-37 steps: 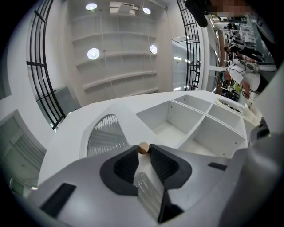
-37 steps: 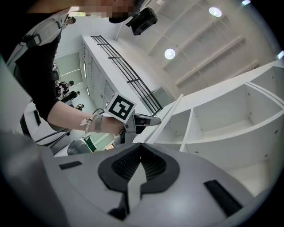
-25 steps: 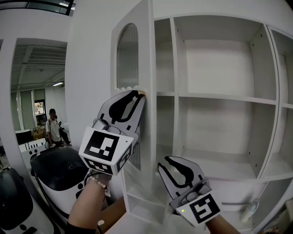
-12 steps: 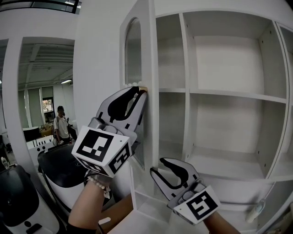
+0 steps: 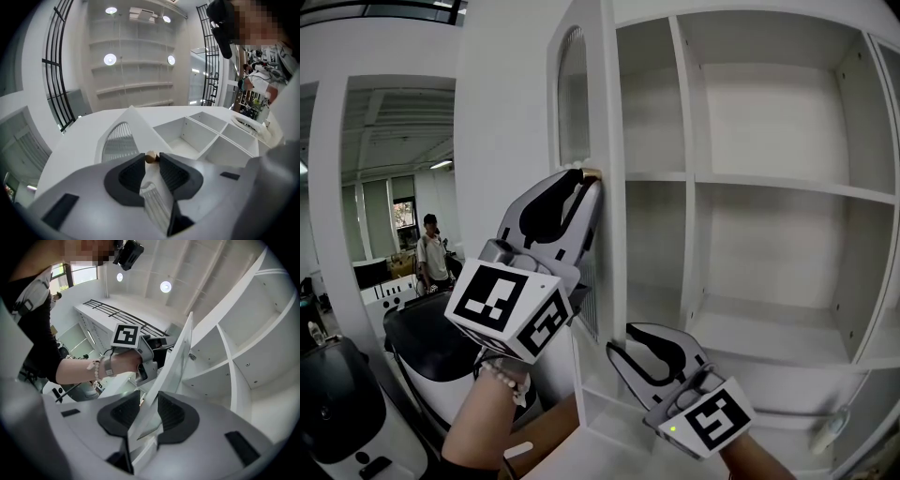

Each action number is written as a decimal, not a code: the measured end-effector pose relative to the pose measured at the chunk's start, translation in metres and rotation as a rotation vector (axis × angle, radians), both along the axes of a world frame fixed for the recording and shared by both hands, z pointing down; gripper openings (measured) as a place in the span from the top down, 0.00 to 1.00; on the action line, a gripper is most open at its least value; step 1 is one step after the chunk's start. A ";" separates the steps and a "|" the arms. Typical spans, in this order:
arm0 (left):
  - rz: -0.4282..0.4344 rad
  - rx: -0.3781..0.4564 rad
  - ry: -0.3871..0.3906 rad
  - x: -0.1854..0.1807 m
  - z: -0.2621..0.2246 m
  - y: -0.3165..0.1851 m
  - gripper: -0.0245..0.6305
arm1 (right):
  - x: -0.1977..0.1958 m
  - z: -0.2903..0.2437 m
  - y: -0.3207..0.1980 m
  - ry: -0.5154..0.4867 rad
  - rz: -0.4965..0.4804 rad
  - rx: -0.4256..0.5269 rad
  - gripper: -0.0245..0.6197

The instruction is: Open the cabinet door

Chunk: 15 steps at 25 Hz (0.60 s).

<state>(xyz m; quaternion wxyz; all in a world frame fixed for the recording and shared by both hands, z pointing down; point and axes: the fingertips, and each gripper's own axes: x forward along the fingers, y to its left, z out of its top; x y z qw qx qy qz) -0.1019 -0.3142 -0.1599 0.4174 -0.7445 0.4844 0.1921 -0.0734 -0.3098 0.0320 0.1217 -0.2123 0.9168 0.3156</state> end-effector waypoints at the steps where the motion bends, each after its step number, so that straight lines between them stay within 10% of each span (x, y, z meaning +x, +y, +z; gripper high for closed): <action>1: -0.004 0.005 0.003 0.000 0.001 0.000 0.83 | 0.000 0.000 0.000 0.002 0.000 0.001 0.77; 15: -0.160 -0.037 -0.040 -0.025 0.081 0.017 0.81 | -0.003 0.001 0.004 0.025 -0.026 0.004 0.78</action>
